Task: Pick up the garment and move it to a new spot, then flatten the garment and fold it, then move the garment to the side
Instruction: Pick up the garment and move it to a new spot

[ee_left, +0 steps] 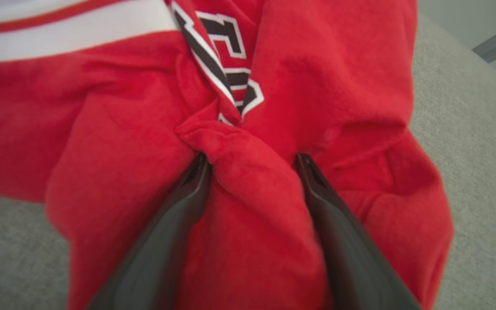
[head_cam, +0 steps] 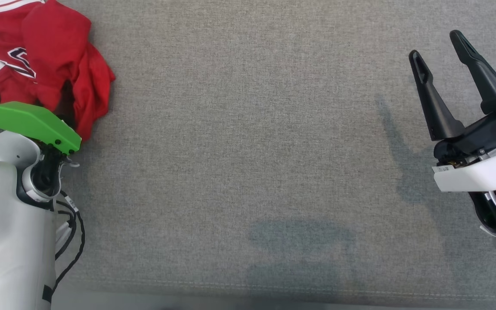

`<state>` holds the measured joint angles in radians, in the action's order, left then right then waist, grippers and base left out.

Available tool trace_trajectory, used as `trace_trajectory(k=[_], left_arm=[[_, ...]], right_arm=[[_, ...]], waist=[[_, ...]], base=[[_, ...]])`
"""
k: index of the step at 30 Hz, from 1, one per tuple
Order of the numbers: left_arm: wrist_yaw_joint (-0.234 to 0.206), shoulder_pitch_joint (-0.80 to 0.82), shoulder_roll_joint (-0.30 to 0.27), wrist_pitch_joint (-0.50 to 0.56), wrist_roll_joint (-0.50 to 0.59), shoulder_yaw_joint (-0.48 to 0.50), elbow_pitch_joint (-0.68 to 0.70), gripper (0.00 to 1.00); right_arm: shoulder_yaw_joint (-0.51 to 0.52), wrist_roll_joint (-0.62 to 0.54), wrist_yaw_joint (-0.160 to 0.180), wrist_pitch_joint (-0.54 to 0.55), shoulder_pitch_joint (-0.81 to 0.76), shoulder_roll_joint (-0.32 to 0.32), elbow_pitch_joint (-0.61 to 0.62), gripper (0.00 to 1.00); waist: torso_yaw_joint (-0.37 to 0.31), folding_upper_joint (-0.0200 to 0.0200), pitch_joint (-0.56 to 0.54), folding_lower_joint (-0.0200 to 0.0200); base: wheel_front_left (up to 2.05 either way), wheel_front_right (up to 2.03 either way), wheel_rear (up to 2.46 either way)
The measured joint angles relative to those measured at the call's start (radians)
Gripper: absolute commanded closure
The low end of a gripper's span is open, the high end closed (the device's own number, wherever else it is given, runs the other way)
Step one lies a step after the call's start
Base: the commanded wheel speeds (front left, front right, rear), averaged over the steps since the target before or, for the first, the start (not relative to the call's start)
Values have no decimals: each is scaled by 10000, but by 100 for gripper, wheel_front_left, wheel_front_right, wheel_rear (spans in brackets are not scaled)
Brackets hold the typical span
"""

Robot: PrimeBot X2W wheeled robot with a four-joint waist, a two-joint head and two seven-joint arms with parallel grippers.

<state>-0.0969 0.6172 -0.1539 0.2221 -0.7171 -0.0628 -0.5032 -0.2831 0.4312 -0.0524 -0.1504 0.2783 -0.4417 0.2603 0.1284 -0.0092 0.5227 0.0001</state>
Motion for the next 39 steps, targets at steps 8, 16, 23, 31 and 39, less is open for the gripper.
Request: trace_trajectory(k=[8,16,23,31,39], left_arm=[[10,387,-94,230,-6,0,-637,100],[449,451,-92,-362,4,2,-976,100],[1267,455,-52,-1200,439,-447,-790,100],[1871,478,259,-1781,982,-1419,-117,100],[2034,443,972,-1868,1072,-2405,401,100]], right_arm=[[-27,2,-4,-174,4,46,-313,0],[-67,4,-90,-454,9,299,-748,0],[-92,84,-90,-706,7,681,-1371,0],[-128,226,-90,-876,-141,1035,-1889,0],[-203,380,-88,-882,-437,1317,-2075,0]], waist=[[-38,0,-125,0],[-60,0,-497,0],[-140,0,-1220,0],[-366,0,-2176,0],[-1006,0,-2920,-1]], base=[[0,0,0],[0,0,0],[0,0,0],[0,0,0],[0,0,0]])
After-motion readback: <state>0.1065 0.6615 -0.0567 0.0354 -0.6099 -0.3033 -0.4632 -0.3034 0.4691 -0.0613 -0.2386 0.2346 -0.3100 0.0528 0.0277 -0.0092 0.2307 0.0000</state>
